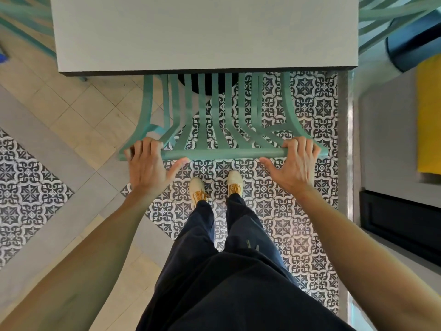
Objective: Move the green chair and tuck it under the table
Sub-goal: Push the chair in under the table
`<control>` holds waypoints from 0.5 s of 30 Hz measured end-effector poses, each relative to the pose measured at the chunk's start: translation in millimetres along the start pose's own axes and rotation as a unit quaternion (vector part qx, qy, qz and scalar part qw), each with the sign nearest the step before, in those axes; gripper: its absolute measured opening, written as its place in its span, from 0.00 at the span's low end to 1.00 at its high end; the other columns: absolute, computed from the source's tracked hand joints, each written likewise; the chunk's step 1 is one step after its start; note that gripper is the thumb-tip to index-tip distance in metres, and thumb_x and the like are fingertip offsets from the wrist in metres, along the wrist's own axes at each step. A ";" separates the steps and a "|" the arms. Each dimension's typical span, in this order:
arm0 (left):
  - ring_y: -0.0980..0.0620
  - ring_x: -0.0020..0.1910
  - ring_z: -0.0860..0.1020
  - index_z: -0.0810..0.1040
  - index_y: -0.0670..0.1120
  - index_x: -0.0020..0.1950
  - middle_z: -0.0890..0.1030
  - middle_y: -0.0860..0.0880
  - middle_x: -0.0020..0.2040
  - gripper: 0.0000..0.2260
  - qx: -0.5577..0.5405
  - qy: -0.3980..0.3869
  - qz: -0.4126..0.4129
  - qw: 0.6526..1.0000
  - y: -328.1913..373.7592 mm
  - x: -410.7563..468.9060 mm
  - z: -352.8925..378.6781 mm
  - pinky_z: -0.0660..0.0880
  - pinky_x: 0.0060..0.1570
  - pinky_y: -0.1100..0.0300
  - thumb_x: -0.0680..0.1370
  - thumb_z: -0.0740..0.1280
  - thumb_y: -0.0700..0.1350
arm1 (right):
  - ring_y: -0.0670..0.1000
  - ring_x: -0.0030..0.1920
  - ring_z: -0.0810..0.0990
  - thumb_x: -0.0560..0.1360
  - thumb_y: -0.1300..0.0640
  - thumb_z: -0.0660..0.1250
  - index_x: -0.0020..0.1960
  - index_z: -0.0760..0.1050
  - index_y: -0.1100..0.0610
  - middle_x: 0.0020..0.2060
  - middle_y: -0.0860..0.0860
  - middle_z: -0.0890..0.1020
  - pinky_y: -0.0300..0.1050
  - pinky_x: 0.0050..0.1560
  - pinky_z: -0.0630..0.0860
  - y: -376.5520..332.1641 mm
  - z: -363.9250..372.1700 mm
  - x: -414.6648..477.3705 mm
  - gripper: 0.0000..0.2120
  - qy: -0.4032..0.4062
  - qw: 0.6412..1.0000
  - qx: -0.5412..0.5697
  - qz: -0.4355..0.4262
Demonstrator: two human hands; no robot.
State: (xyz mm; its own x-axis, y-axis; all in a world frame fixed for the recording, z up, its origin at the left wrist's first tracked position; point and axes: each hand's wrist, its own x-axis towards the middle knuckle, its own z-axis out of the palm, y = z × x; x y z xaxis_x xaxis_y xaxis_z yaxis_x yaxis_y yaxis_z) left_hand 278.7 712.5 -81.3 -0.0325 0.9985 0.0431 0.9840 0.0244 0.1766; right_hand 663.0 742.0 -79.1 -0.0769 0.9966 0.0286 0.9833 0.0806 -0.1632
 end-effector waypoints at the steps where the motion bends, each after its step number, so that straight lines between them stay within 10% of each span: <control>1: 0.44 0.45 0.70 0.70 0.43 0.50 0.74 0.42 0.47 0.35 0.001 0.003 0.001 1.000 2.3 1.0 -0.1 0.61 0.48 0.48 0.77 0.57 0.77 | 0.55 0.49 0.68 0.75 0.20 0.55 0.52 0.68 0.56 0.48 0.55 0.72 0.55 0.55 0.65 1.8 0.0 1.7 0.37 0.003 1.000 0.001 -0.003; 15: 0.42 0.44 0.72 0.73 0.40 0.49 0.75 0.41 0.46 0.38 -0.026 0.000 -0.002 1.000 10.6 -1.4 -6.2 0.63 0.48 0.47 0.77 0.55 0.77 | 0.54 0.49 0.67 0.75 0.19 0.53 0.51 0.65 0.54 0.48 0.53 0.70 0.53 0.56 0.64 4.7 -0.7 -0.3 0.36 -0.010 1.000 0.008 0.004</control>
State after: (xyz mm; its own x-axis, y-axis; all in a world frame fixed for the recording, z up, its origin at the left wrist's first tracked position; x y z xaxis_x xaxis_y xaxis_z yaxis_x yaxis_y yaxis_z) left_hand 288.1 711.0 -73.4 -0.0359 0.9985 0.0424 0.9733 0.0253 0.2281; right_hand 667.9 742.0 -79.2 -0.0730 0.9973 0.0085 0.9812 0.0733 -0.1783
